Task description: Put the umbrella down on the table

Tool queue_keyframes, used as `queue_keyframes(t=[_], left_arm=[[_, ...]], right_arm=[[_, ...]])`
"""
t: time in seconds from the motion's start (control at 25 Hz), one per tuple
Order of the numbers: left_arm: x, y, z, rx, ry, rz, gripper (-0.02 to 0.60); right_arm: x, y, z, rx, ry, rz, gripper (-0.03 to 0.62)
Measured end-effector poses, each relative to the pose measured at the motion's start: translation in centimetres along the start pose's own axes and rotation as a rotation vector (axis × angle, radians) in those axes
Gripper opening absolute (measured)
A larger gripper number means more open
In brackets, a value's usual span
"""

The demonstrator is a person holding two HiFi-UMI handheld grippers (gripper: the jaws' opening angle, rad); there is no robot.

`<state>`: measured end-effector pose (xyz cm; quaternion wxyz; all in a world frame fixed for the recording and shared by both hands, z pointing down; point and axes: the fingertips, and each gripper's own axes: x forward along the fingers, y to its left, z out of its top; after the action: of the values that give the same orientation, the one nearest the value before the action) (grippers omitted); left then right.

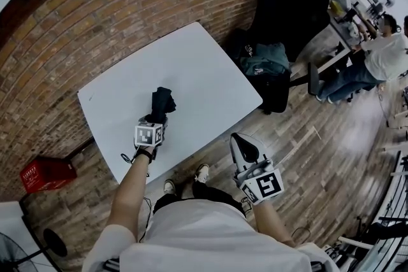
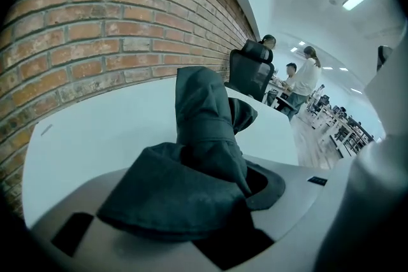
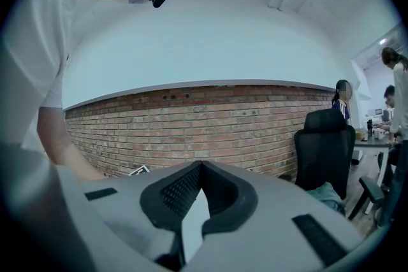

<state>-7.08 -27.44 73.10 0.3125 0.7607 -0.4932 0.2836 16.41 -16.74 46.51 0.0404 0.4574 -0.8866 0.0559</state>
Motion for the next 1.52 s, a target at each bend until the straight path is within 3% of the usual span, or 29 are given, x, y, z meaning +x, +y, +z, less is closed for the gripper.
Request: queue_keyframes(t=[0.16,0.8,1.52], left_arm=[[0.6,0.0,-0.1,-0.022,0.006,0.019,0.229],[2.8,0.9,-1.2,0.009,0.087,0.090,0.235],[3.7,0.9,-2.5,0.019,0.128,0.119,0.245]], right_arm=[[0.0,-0.4,-0.1,-0.001,-0.003,-0.001,0.018],[0.3,-1.7,-0.3,0.004,-0.006,-0.003,0.018],[1.1,-2.9,-0.5,0.022,-0.013,-0.003,0.018]])
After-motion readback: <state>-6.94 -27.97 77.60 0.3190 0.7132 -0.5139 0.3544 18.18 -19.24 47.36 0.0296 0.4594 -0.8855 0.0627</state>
